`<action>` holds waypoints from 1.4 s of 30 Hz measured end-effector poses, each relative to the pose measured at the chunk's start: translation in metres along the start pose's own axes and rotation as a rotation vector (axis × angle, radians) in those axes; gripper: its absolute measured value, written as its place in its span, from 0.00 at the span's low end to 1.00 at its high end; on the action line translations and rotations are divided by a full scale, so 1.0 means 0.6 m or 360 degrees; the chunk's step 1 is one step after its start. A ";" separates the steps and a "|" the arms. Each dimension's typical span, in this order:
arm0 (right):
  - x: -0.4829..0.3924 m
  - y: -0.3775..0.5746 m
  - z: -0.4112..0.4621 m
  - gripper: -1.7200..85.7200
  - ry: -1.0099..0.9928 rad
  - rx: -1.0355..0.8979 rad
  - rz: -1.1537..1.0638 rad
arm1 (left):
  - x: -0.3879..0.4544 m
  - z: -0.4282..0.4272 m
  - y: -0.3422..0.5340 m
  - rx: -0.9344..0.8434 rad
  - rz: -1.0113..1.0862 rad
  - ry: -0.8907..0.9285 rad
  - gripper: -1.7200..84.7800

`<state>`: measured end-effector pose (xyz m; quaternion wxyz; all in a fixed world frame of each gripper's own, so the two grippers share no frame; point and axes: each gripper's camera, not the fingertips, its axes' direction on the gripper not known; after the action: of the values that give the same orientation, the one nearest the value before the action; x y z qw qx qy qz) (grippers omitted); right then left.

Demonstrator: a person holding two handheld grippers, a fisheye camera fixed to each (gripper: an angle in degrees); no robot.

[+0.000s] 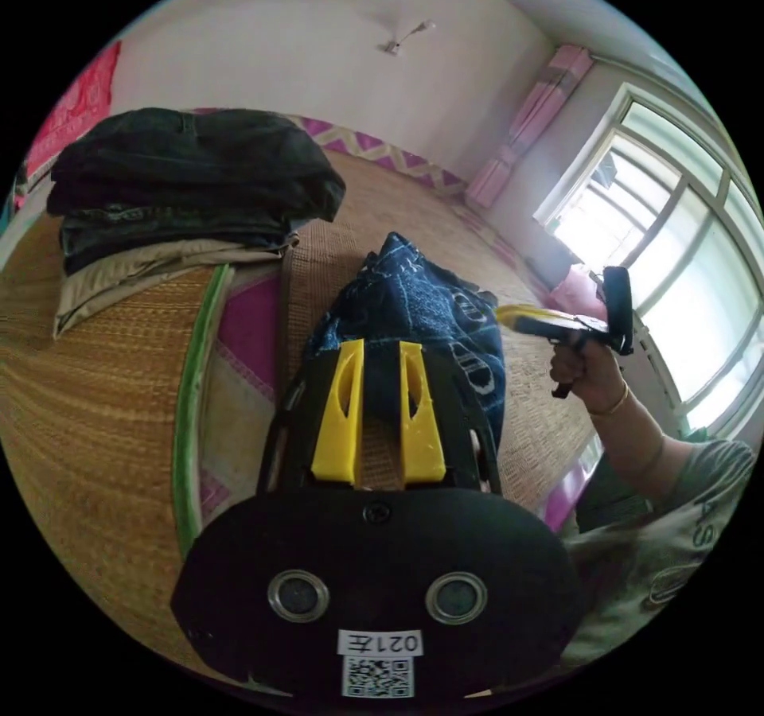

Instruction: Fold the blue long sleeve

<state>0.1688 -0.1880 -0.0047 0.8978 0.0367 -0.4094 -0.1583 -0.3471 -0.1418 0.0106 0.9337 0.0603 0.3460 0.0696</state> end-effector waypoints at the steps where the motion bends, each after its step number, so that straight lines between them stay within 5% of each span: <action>1: 0.038 0.015 -0.021 0.15 -0.0065 0.0039 0.0194 | 0.009 -0.011 0.011 0.0003 0.0033 0.0034 0.12; 10: 0.152 0.072 0.040 0.18 -0.0588 -0.0053 0.0952 | 0.064 -0.011 0.056 -0.0077 0.0068 -0.0034 0.15; 18: 0.185 0.021 0.067 0.09 -0.0704 -0.0062 0.1064 | 0.105 0.012 0.070 -0.0155 0.0086 -0.0151 0.13; 25: 0.284 -0.102 -0.064 0.08 -0.0368 -0.0122 0.0729 | 0.131 0.064 0.080 -0.0371 0.0124 -0.0380 0.07; 35: 0.573 -0.160 -0.251 0.08 0.0461 -0.0225 0.0788 | 0.186 0.081 0.090 -0.0376 0.0205 -0.0504 0.07; 42: 0.636 -0.138 -0.229 0.09 0.0716 -0.0329 0.0806 | 0.209 0.085 0.097 -0.0379 0.0223 -0.0532 0.07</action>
<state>0.4850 -0.3951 0.1644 0.9752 -0.1231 -0.1795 0.0409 -0.2248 -0.0664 -0.0213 0.9715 -0.0159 0.1706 0.1638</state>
